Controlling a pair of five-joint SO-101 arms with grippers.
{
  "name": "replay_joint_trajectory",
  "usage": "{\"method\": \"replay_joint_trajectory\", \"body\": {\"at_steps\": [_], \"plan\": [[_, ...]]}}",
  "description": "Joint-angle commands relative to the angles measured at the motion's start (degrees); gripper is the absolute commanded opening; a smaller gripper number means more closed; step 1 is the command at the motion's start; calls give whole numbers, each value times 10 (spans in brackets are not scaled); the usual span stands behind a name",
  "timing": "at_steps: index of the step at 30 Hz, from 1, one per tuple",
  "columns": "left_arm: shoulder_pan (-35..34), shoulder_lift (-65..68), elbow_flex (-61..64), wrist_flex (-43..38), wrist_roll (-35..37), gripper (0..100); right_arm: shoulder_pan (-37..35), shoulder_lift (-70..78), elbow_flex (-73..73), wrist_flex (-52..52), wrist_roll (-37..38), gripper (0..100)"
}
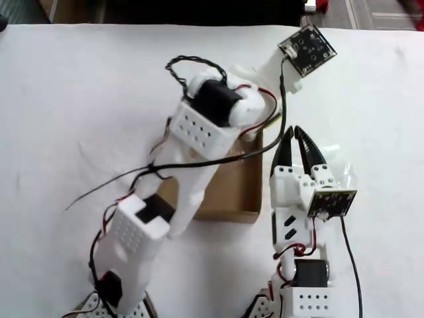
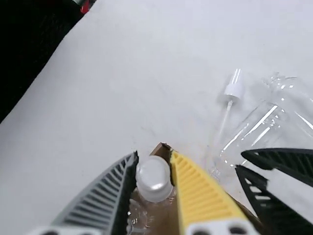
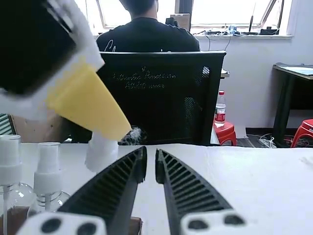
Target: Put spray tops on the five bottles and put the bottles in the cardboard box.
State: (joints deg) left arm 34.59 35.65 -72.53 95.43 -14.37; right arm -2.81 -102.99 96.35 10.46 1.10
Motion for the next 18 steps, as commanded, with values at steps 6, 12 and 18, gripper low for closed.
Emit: {"method": "replay_joint_trajectory", "body": {"at_steps": [6,12,18], "plan": [[-7,15,-12,-18,-4,24,-4,-3,4,5,9,25],[-34,16,-12,-17,-3,43,-4,-3,4,5,9,25],[-36,15,-12,-8,36,144,-4,-3,4,5,9,25]]}}
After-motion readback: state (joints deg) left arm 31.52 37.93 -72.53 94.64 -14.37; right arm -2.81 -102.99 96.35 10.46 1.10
